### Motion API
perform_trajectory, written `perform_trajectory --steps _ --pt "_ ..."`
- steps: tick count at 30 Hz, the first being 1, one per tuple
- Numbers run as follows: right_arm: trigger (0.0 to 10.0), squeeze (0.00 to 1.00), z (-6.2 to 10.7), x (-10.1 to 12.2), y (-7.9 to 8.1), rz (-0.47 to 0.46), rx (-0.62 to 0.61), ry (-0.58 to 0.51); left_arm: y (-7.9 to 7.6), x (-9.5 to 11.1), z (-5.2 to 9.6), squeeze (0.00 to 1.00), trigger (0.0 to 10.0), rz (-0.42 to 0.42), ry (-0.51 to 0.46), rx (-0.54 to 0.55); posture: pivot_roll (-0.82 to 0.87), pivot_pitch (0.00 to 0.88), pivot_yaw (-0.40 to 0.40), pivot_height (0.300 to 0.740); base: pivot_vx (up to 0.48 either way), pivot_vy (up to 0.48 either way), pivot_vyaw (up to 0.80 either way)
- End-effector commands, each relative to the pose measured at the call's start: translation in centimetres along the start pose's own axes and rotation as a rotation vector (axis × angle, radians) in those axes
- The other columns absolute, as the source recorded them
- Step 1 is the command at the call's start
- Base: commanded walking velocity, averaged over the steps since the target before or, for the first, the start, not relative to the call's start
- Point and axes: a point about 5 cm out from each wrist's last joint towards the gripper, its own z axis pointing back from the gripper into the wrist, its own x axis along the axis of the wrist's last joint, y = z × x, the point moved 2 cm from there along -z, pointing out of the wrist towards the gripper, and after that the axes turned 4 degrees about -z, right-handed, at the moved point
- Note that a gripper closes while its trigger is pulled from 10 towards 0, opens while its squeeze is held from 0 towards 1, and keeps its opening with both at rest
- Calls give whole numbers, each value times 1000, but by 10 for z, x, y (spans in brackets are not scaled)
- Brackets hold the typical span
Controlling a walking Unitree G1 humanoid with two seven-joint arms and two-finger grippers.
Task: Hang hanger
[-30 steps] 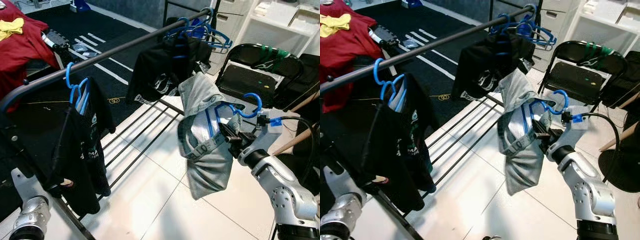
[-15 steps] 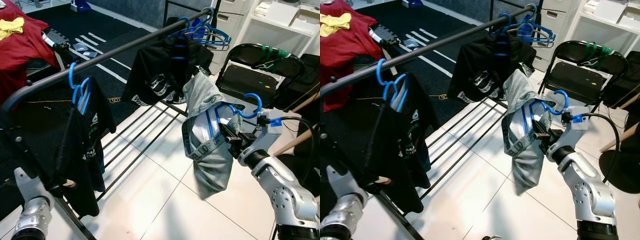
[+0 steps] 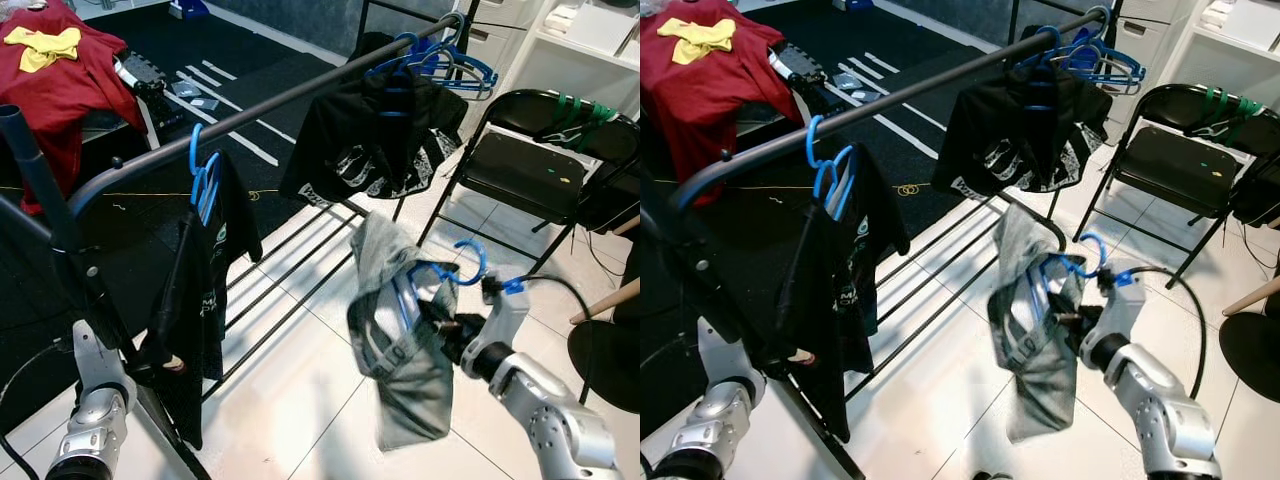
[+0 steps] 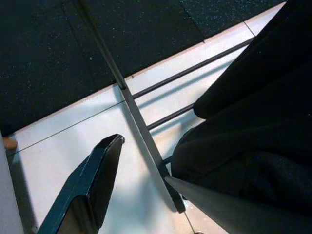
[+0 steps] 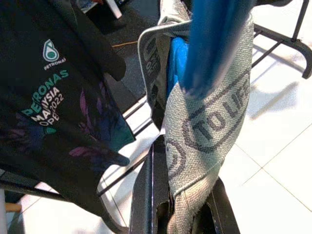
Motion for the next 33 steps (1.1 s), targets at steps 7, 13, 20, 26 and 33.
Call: perform_trajectory --steps 7,13,20,26,33 --pt "10000 0 3 0 -4 0 -4 3 -3 24 0 0 10000 -220 -147 25 -41 182 33 740 0 0 0" --pt "10000 0 3 1 -4 3 0 -3 -3 25 0 0 10000 -225 -152 24 -35 178 35 740 0 0 0" --pt "10000 0 3 2 -3 1 4 -16 -3 26 0 0 10000 -234 -161 21 -30 176 35 740 0 0 0" --pt "10000 0 3 0 -1 -1 13 -12 -3 29 1 0 10000 -232 -180 16 -32 180 28 740 0 0 0" --pt "10000 0 4 -1 -1 3 13 -6 4 44 -2 0 10000 -238 -223 47 -35 178 28 740 0 0 0"
